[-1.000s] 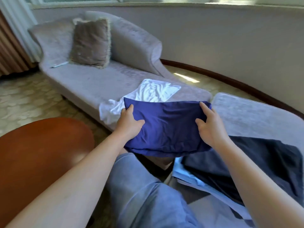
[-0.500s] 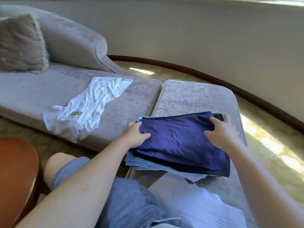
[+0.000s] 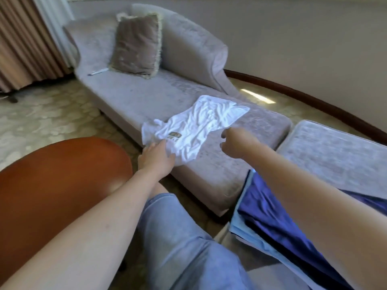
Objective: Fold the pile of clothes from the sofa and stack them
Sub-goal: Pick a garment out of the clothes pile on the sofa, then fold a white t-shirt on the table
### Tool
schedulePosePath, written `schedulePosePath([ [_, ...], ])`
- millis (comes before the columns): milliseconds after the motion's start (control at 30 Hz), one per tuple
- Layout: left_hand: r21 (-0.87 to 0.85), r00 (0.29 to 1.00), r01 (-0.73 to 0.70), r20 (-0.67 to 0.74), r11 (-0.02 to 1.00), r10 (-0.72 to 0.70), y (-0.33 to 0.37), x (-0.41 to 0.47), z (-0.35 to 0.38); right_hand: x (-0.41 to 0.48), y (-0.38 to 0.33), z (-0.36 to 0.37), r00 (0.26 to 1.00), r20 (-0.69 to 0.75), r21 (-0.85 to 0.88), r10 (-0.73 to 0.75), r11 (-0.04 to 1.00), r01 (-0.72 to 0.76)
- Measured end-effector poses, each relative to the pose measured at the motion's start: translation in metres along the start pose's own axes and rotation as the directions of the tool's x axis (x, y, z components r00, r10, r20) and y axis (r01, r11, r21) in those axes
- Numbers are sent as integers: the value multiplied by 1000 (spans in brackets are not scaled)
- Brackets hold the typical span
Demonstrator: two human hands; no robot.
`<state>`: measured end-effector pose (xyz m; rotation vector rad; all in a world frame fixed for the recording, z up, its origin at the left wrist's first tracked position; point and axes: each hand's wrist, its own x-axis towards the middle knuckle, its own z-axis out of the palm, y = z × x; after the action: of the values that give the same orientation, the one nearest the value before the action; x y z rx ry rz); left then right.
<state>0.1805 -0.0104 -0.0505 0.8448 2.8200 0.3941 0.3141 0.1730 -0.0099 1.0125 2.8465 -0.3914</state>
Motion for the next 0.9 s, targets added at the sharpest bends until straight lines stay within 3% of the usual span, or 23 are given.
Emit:
schedulePosePath([
  [233, 72, 988, 154, -7, 985, -154, -75, 51, 3, 98, -64, 84, 943, 275, -230, -186, 940, 252],
  [333, 76, 985, 171, 19, 982, -173, -96, 71, 16, 133, -76, 129, 930, 316, -201, -189, 944, 261],
  [500, 122, 991, 115, 53, 986, -122, -128, 105, 41, 178, -95, 177, 956, 202, -117, -215, 963, 241],
  [700, 158, 997, 34, 70, 987, -46, -144, 133, 65, 223, -106, 208, 946, 138, -207, -295, 925, 319],
  [900, 97, 993, 41, 103, 994, -51, -145, 142, 72, 235, -100, 213, 936, -39, -73, -351, 935, 347],
])
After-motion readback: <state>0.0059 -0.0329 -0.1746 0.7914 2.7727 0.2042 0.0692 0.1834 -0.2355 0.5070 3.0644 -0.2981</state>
